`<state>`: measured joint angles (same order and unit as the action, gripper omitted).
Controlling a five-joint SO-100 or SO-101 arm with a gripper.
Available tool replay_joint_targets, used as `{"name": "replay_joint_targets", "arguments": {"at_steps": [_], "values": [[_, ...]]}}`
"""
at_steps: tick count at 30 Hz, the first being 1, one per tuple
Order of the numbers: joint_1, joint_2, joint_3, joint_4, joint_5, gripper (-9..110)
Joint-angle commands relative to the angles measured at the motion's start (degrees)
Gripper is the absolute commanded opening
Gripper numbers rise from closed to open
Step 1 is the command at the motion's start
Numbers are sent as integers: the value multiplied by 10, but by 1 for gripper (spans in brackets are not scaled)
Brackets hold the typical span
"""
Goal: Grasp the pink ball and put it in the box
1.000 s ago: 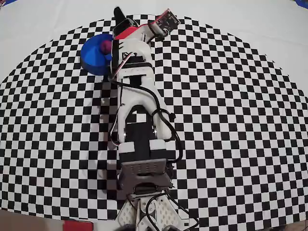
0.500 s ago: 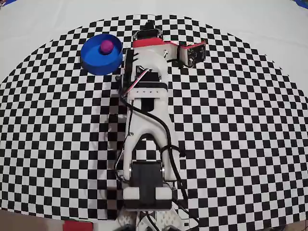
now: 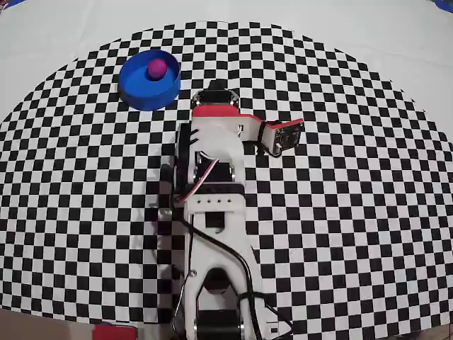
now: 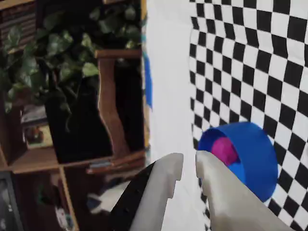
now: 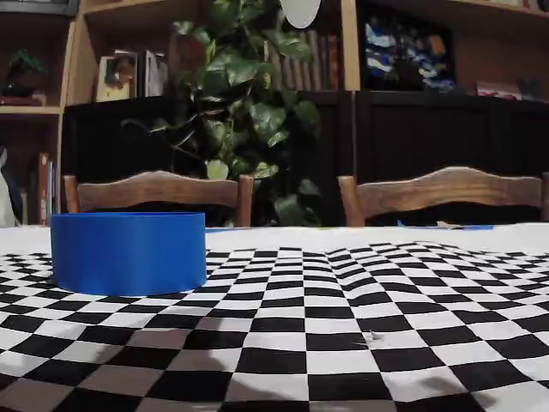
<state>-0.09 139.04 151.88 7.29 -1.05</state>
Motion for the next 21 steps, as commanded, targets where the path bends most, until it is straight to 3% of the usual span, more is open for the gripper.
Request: {"name": "replay_joint_targets", "arguments": {"at_steps": [1, 10, 21], "values": [[0, 71, 40, 8, 6, 0], [-2, 231, 170, 50, 7, 0], [-4, 418, 263, 190, 6, 0]]}}
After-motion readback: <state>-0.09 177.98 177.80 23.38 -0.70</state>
